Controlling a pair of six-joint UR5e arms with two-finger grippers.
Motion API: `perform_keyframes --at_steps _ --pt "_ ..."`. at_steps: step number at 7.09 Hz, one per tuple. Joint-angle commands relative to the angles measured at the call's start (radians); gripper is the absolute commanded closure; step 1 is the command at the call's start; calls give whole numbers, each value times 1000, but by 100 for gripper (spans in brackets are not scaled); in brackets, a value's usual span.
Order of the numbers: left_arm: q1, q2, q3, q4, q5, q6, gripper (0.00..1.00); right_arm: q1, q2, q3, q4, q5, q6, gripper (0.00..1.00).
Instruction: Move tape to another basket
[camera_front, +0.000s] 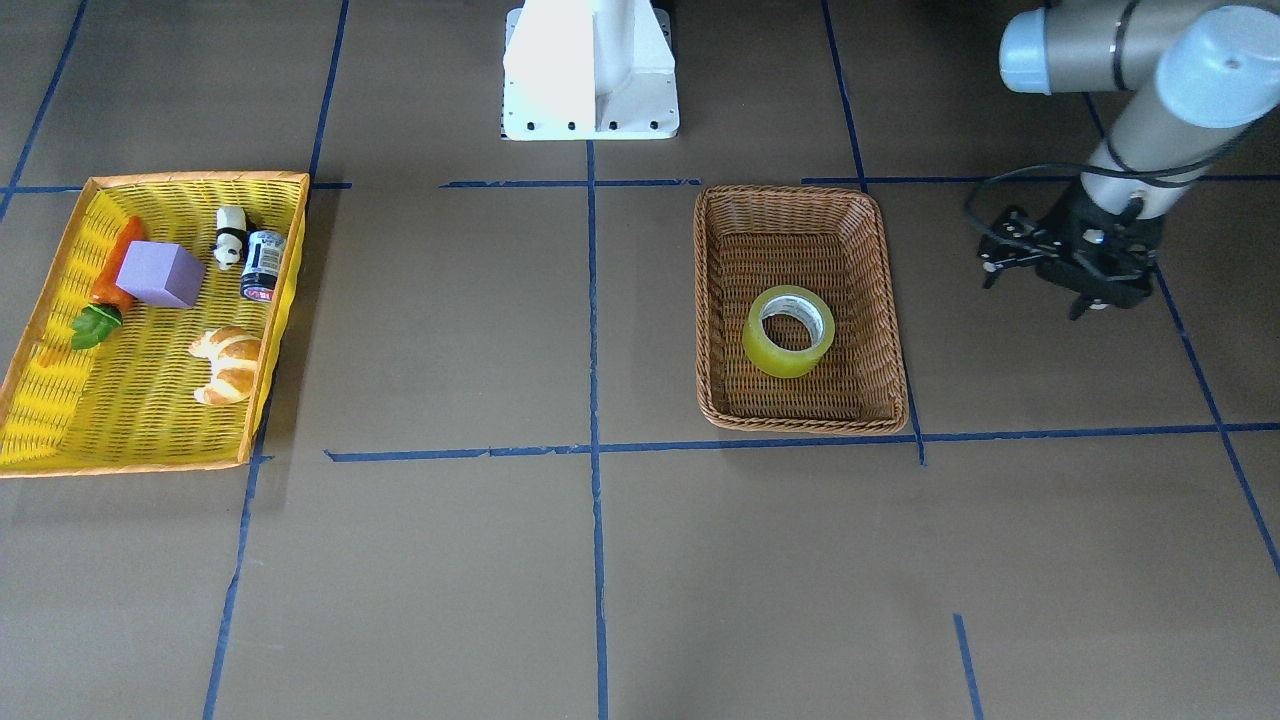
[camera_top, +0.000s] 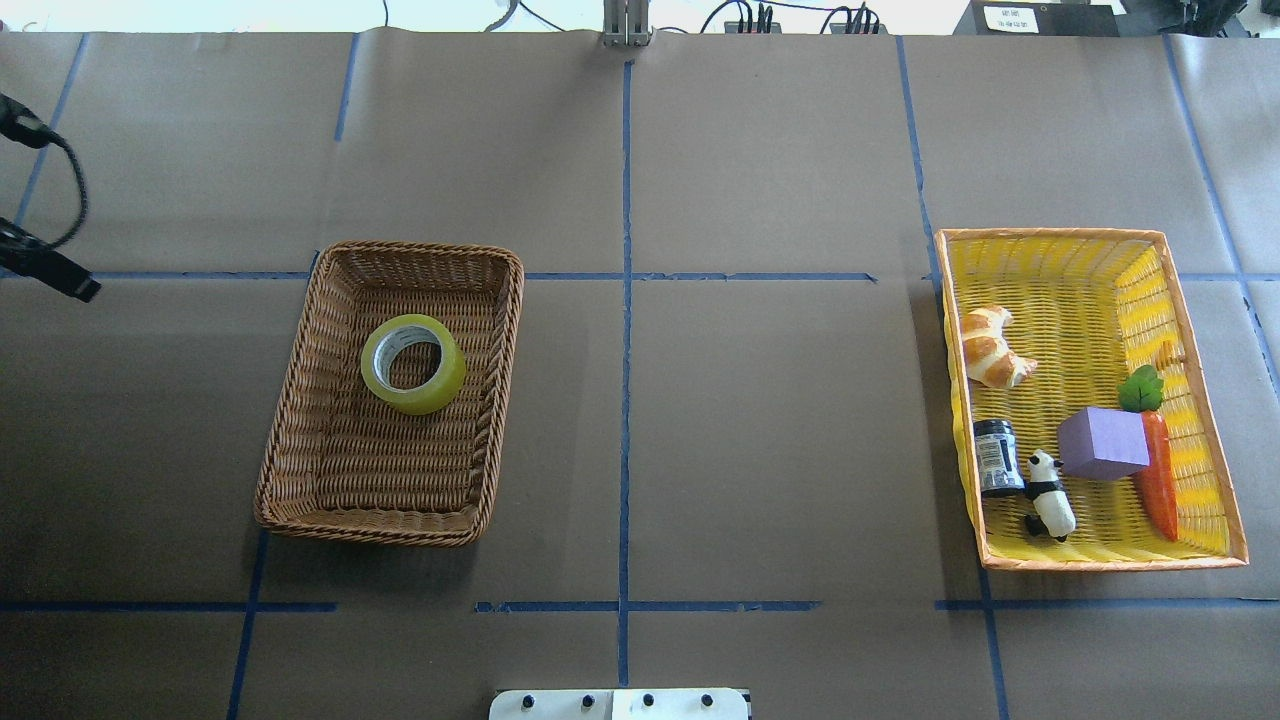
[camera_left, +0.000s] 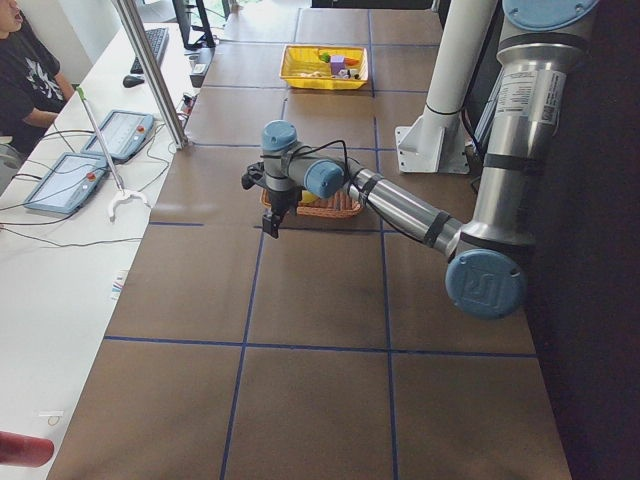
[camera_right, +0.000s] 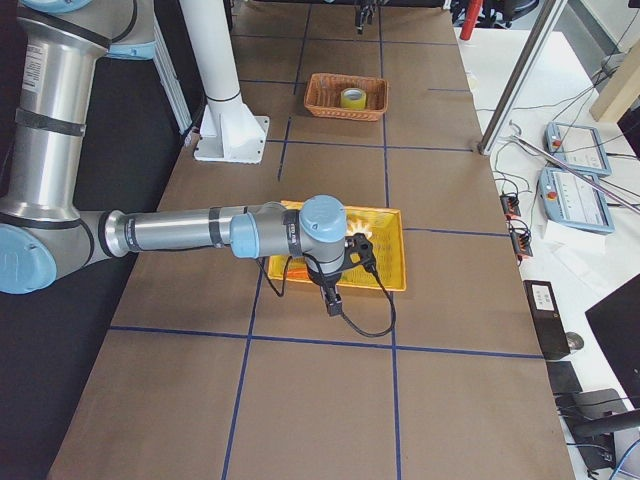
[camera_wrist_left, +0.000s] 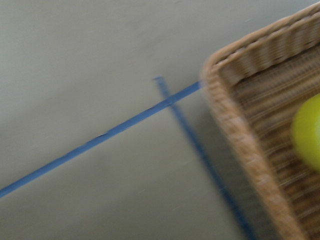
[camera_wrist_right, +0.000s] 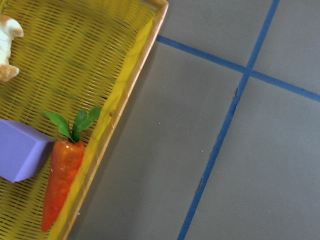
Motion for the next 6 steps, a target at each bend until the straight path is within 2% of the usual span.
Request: perform_keyframes --at_steps 1,2,3,5,6 --pt "-205 74 25 109 -70 165 0 11 -4 -82 7 -1 -3 0" --pt "-274 119 52 109 -71 280 0 13 -3 -87 10 -3 3 0" --pt "-297 190 51 101 -74 299 0 13 -1 -87 10 -3 5 0" --pt "-298 262 63 95 -70 301 0 13 -1 -82 10 -3 11 0" --pt "-301 264 71 94 -66 299 0 13 -1 -80 10 -3 11 0"
